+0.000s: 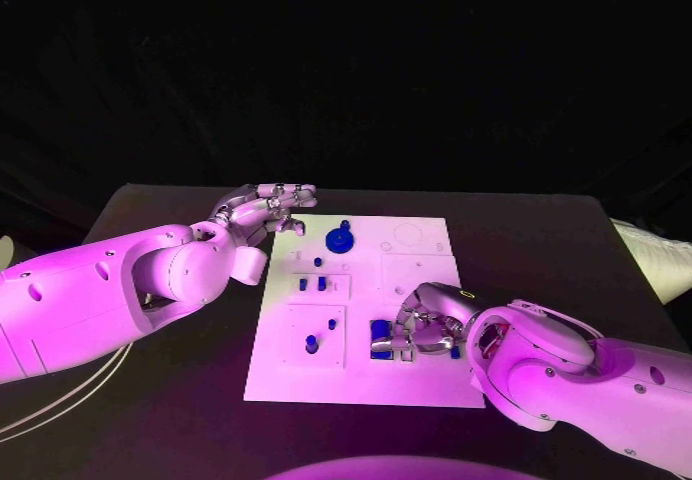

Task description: Assemble the parts on the task board

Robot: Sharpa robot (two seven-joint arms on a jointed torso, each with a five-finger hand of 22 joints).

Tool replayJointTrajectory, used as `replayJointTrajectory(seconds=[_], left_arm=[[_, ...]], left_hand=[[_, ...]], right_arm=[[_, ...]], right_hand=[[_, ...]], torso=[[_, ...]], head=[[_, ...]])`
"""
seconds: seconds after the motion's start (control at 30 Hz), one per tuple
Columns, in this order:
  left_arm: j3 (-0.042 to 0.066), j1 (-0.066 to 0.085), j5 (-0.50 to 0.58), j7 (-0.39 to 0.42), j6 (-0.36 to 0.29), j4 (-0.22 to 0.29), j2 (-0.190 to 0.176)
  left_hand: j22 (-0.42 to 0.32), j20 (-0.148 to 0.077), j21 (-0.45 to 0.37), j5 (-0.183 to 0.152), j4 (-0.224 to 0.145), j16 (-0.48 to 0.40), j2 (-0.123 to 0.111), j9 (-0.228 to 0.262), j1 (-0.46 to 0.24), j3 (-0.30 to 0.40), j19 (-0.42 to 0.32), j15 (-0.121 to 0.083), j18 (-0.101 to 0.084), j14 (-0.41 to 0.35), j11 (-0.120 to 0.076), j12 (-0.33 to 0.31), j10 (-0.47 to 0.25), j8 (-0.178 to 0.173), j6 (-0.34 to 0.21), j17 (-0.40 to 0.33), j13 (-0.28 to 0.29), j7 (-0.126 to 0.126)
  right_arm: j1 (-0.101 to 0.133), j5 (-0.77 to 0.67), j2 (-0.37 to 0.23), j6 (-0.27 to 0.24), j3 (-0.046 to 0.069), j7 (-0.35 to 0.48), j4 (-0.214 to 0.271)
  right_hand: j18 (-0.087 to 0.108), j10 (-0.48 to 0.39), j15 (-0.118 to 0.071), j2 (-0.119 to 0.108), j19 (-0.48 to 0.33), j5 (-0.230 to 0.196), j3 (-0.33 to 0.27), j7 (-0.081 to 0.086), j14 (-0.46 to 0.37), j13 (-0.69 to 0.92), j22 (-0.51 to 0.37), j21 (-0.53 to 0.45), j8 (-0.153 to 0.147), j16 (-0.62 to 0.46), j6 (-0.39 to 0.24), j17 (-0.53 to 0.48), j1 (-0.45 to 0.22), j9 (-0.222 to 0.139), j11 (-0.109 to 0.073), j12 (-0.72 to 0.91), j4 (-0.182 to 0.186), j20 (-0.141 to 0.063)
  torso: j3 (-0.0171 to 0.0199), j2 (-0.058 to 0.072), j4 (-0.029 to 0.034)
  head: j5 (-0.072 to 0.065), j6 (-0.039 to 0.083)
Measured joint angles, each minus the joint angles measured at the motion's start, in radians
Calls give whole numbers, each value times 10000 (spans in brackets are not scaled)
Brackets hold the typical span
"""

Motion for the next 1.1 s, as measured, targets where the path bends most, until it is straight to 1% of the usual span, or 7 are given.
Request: replayJointTrajectory(seconds=[0.2, 0.23, 0.37, 0.53, 0.73, 0.97, 1.1], left_arm=[[0, 0, -13, 3, 103, 5, -2], [0, 0, -15, 4, 116, 5, -2], [0, 0, -20, 8, 160, 5, -4], [0, 0, -25, 10, 191, 5, -5], [0, 0, -29, 10, 214, 5, -5], [0, 0, -32, 9, 226, -1, -3], [0, 0, -33, 9, 230, -8, 5]], left_hand=[[0, 0, 0, 0, 29, 0, 30, -8, -30, -29, 0, 1, 0, 0, 0, 0, 0, 0, 0, 0, 0, 0], [0, 0, 0, 0, 29, 0, 40, -9, -39, -29, 0, 1, -1, 1, 0, 0, 0, 0, 0, 0, 0, 0], [0, 0, 0, 0, 30, 0, 40, -9, -40, -29, 0, 2, -1, 2, 0, 0, 0, 0, -13, 0, 0, 13], [1, 0, 0, 0, 29, 0, 40, -8, -40, -29, 0, 4, 0, 4, 0, 0, 0, 0, -35, 1, 0, 35], [-8, 0, 0, 39, 30, 0, 40, -8, -40, -29, 0, 5, 0, 4, 0, 0, 0, 0, -35, 1, -9, 35], [-8, 0, 1, 38, 30, 0, 40, -7, -40, -29, 0, 5, 0, 4, 0, 0, 0, 0, -35, 2, -9, 35], [-8, 0, 1, 39, 30, 0, 40, -7, -39, -29, 0, 5, -1, 5, 0, 0, 0, 0, -35, 2, -9, 35]], right_arm=[[0, -229, -23, -5, 1, -24, -5], [0, -250, -24, -4, 1, -25, 5], [0, -320, -25, 5, 1, -26, 35], [0, -391, -28, 10, 1, -26, 87], [-3, -530, 0, 33, 1, -19, 76], [-14, -840, 146, 98, 3, -16, -43], [-51, -1079, 278, 121, -3, -14, -172]], right_hand=[[0, -64, 0, -36, -35, 0, 165, -36, 0, -224, -69, -55, -1, -38, -37, -1, -36, 44, -5, -309, -28, 35], [0, -64, 0, 38, -35, 37, 253, -36, 0, -221, -69, -55, 0, -38, -37, -1, 38, 69, -5, -309, -37, 35], [0, -61, 0, 440, -35, 400, 543, -36, 0, -143, -14, -55, -1, -38, -37, -1, 951, 184, -7, -291, -104, 35], [0, 103, 0, 495, -16, 437, 564, -60, 0, 21, 133, -14, 68, -6, -13, -2, 1633, 297, -61, -51, -126, 17], [1, 193, -36, 680, 42, 437, 615, -103, 37, 179, 274, 62, 145, 68, 31, -2, 2544, 420, -75, 119, -486, -40], [1, 281, -36, 778, 42, 432, 601, -103, 37, 296, 387, 139, 152, 156, 31, -3, 3024, 510, -96, 235, -803, -40], [2, 318, -66, 947, 77, 175, 682, -135, 7, 357, 467, 210, 194, 203, 63, -3, 3351, 557, -131, 287, -942, -75]], torso=[[-1, 0, 1], [-1, 0, 1], [0, 0, 0], [1, 1, 1], [2, 2, 1], [-1, 3, 7], [0, 1, 0]], head=[[-6, -3], [-6, -3], [-15, -4], [-17, -5], [-18, -5], [-17, -16], [-17, -17]])
